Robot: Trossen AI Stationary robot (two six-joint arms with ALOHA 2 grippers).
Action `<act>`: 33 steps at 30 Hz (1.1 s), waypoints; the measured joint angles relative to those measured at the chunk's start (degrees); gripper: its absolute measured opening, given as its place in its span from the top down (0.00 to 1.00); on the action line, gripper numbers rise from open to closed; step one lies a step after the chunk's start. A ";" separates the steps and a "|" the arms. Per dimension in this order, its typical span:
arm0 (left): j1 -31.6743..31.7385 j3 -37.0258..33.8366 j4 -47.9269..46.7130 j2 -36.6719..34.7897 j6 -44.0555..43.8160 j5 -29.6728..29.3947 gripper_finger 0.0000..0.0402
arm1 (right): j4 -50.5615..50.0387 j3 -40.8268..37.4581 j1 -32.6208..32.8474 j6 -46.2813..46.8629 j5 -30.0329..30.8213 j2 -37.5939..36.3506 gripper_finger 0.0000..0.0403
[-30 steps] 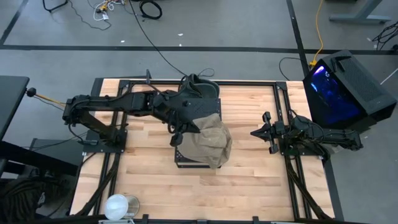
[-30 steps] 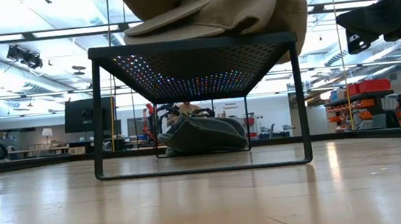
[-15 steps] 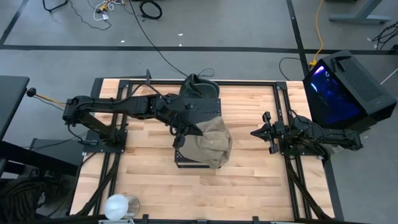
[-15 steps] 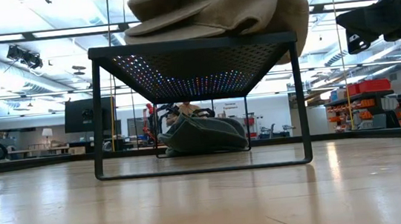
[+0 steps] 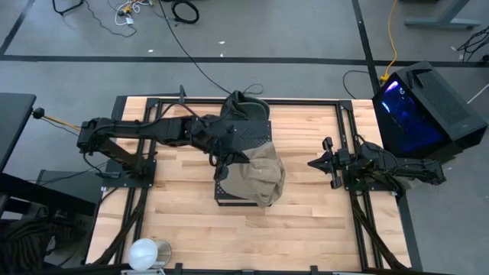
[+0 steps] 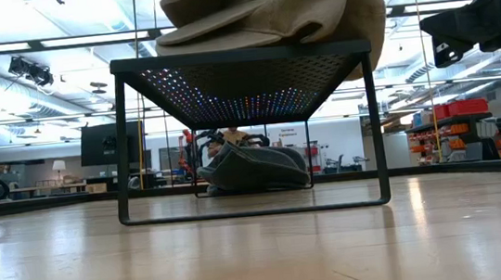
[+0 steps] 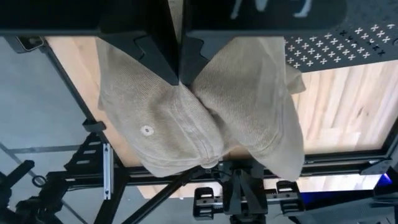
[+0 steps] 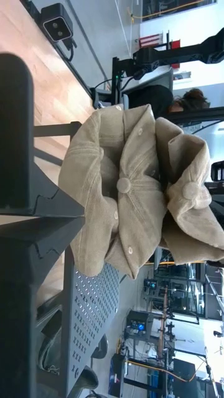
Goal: Pick & Place hat
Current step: Stack the brown cap on top of the other brown cap on the shelf, then put the bottom gray cap on the shelf
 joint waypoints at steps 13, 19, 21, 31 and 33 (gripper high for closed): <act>0.00 0.00 -2.47 0.00 1.44 -5.63 0.77 | 0.00 -0.02 0.00 0.01 -0.01 0.00 0.98; -0.04 0.00 -3.17 -0.51 1.48 -7.14 0.61 | 0.00 -0.02 0.00 0.01 -0.02 0.00 0.98; -0.04 0.00 -3.17 -1.60 1.48 -7.17 0.56 | 0.00 -0.01 -0.02 0.00 0.00 0.00 0.98; 0.00 0.11 -5.25 -6.76 1.70 -14.64 0.50 | 0.00 -0.02 0.00 0.00 0.00 0.00 0.98; 0.00 0.09 -6.79 -7.13 2.53 -16.15 0.50 | 0.00 0.00 0.00 0.00 0.01 0.00 0.98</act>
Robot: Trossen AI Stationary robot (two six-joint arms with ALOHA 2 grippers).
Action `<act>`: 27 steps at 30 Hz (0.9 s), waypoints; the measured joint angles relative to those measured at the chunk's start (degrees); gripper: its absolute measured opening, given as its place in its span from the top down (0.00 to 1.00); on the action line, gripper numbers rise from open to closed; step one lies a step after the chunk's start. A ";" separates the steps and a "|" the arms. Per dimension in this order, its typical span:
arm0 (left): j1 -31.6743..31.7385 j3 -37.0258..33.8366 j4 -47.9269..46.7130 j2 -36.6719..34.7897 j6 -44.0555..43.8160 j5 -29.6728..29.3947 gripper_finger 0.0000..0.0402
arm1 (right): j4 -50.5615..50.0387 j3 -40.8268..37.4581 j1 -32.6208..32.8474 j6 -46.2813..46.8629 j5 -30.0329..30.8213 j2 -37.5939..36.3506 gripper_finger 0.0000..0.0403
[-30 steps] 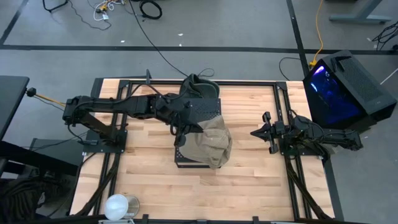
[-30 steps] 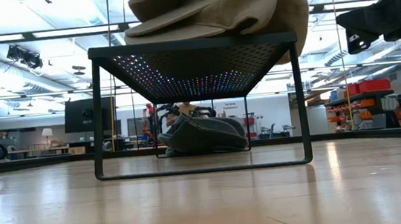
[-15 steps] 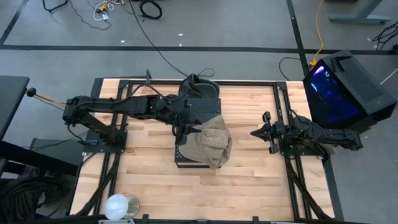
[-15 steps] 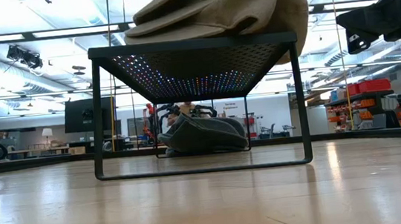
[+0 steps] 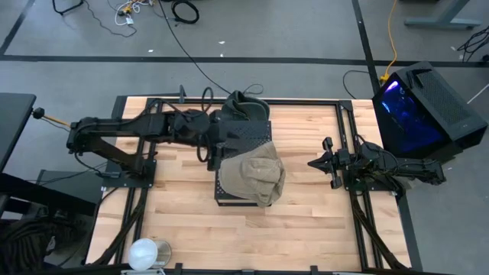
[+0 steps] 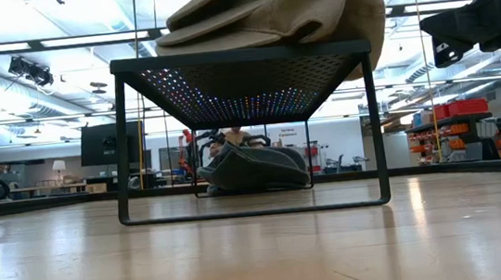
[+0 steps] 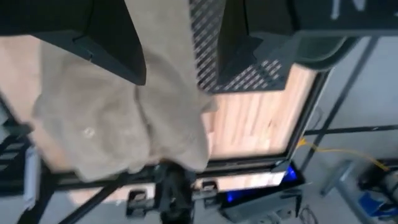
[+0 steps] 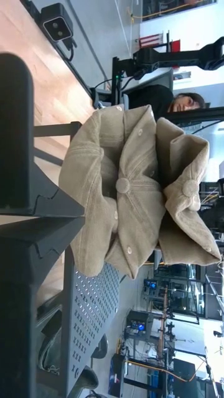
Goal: Pick & Place hat
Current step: Put the bottom gray cap on the shelf
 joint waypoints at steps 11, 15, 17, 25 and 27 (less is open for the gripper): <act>3.22 -0.09 -2.83 -1.88 0.42 -2.97 0.50 | 0.00 0.00 0.00 0.00 0.00 0.00 0.98; 4.22 -0.05 -3.63 -3.76 0.00 -2.99 0.50 | -0.02 -0.02 0.00 0.02 0.00 0.00 0.98; 4.26 -0.13 -3.49 -4.45 0.00 -3.00 0.50 | -0.02 -0.02 -0.01 0.00 -0.02 0.00 0.98; 4.08 -9.36 0.15 -10.86 -3.43 -2.96 0.50 | 0.24 -0.02 0.00 0.02 -0.08 0.00 0.98; 4.07 -11.60 0.71 -12.90 -4.52 -2.97 0.50 | 0.15 -0.02 -0.02 0.03 0.00 0.00 0.98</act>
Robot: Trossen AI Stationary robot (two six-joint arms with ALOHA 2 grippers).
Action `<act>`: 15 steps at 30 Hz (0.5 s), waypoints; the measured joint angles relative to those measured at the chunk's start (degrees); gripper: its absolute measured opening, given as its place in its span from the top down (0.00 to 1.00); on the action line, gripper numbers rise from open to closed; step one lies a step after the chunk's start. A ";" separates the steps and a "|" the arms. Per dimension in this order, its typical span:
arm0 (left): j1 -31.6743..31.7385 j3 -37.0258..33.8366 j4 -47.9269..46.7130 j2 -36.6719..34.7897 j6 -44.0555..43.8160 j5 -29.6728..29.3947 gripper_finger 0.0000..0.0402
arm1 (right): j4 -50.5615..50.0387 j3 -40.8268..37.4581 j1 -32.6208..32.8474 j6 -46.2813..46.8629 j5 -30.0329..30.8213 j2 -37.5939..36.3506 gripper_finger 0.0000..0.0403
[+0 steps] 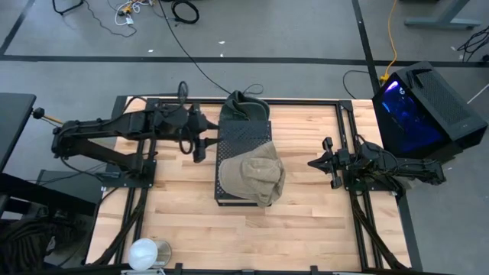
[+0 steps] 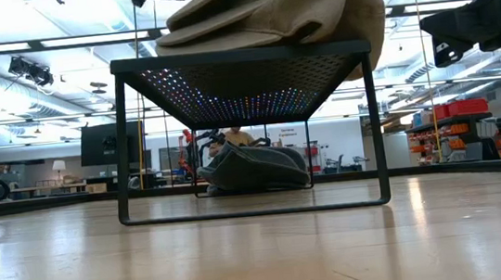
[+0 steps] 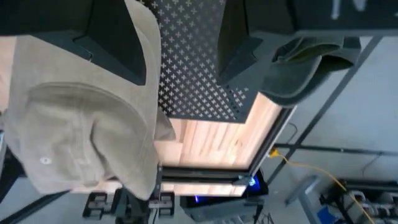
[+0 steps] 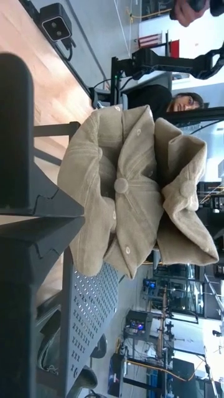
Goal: Pick & Place hat
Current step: Put the bottom gray cap on the shelf
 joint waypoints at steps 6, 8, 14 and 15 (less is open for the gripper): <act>0.00 -6.12 2.69 -5.49 -0.02 0.03 0.50 | 0.07 0.01 0.02 -0.01 -0.03 0.00 0.98; 0.00 -7.99 3.13 -7.53 0.00 0.02 0.50 | 0.04 0.00 0.00 -0.01 0.00 0.00 0.98; -0.01 -11.10 3.17 -11.23 -0.01 0.04 0.50 | -0.07 0.00 -0.01 -0.01 0.00 0.00 0.98; -0.02 -11.60 3.33 -11.88 -0.01 0.02 0.50 | -0.07 0.00 -0.01 -0.01 0.00 0.00 0.98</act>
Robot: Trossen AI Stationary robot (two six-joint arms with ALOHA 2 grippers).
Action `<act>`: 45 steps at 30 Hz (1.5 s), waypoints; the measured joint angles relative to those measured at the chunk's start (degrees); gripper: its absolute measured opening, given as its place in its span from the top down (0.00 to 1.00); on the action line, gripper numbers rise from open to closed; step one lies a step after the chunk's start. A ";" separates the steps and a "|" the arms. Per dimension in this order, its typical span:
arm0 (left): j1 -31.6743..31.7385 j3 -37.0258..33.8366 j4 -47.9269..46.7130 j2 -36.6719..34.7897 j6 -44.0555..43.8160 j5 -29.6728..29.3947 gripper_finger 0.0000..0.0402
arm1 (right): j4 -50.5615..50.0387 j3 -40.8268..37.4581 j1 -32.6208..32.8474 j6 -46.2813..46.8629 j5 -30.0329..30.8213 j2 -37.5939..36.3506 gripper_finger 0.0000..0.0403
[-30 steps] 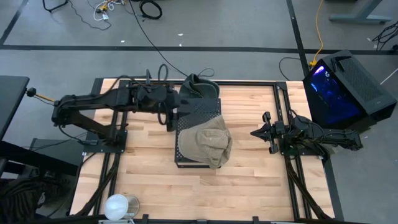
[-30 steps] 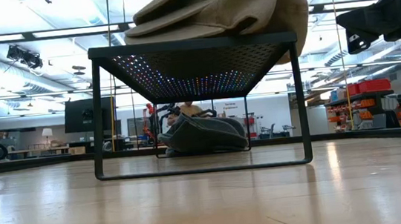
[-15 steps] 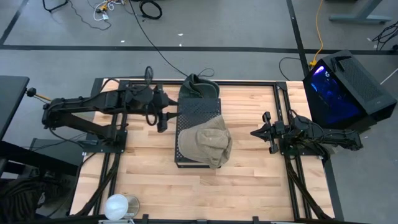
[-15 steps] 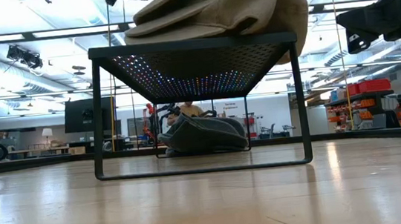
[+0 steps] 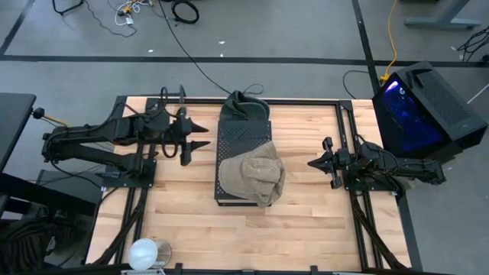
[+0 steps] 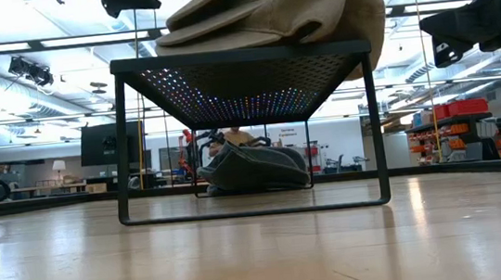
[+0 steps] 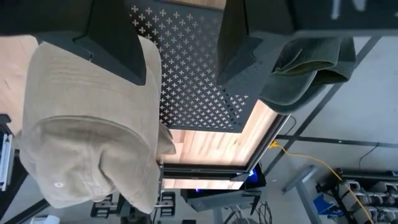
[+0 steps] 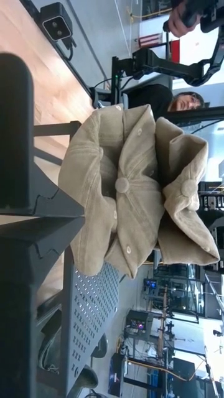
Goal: Pick & Place hat
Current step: Put the bottom gray cap on the shelf
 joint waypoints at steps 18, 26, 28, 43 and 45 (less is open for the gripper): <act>0.02 -5.83 -0.08 -4.38 0.06 0.01 0.50 | -0.07 0.00 0.00 0.00 0.00 0.00 0.98; 0.02 -5.81 0.02 -5.81 0.02 0.02 0.50 | -0.09 0.00 0.00 -0.02 0.00 0.00 0.98; 0.03 -5.83 -0.30 -5.75 0.00 0.02 0.50 | -0.09 0.01 0.02 -0.02 0.00 0.00 0.98; 0.02 -5.83 -0.20 -5.77 -0.01 0.04 0.50 | -0.11 0.01 0.02 -0.01 0.00 0.00 0.98; 0.02 -5.83 -0.20 -5.77 0.02 0.04 0.50 | -0.11 0.00 0.02 0.00 0.00 0.00 0.98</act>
